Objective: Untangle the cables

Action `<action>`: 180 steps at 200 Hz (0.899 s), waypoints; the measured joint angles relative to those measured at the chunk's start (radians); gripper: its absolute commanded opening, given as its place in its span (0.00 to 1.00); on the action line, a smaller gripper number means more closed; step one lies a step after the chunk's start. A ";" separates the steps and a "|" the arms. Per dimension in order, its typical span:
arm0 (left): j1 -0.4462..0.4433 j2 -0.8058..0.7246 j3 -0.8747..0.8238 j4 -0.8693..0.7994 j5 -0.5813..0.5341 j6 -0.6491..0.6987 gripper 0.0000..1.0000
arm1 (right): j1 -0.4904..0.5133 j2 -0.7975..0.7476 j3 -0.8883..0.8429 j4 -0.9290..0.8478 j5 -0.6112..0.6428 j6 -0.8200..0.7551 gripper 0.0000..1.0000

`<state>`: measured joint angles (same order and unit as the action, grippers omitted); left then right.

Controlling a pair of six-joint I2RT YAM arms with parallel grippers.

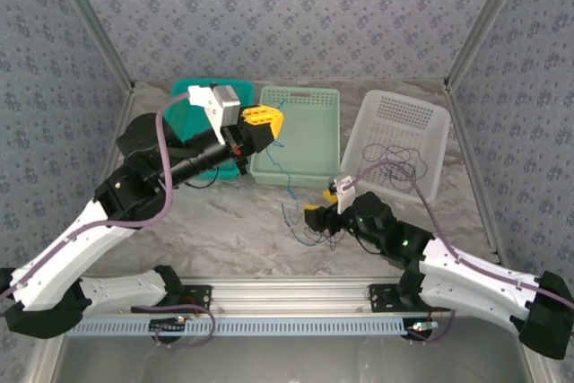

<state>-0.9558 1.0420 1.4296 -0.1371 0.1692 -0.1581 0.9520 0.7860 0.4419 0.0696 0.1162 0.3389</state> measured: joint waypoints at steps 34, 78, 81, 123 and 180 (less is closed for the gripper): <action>0.000 0.003 -0.002 0.008 0.002 0.000 0.03 | -0.056 0.046 0.000 0.058 -0.072 -0.069 0.69; 0.000 0.003 -0.002 0.011 0.002 -0.002 0.03 | -0.102 0.180 -0.026 0.102 -0.151 -0.222 0.84; 0.000 0.003 -0.002 0.012 0.002 -0.003 0.03 | -0.102 0.183 -0.036 0.116 -0.153 -0.221 0.85; 0.000 0.004 -0.002 0.031 0.008 -0.011 0.03 | -0.093 0.203 -0.153 0.263 -0.138 -0.268 0.87; 0.000 0.011 -0.002 0.064 0.061 -0.038 0.03 | -0.098 0.344 -0.132 0.407 -0.090 -0.341 0.88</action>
<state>-0.9558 1.0531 1.4277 -0.0731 0.2306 -0.1959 0.8543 1.1305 0.3096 0.4763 0.0265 -0.0017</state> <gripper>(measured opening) 0.061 0.880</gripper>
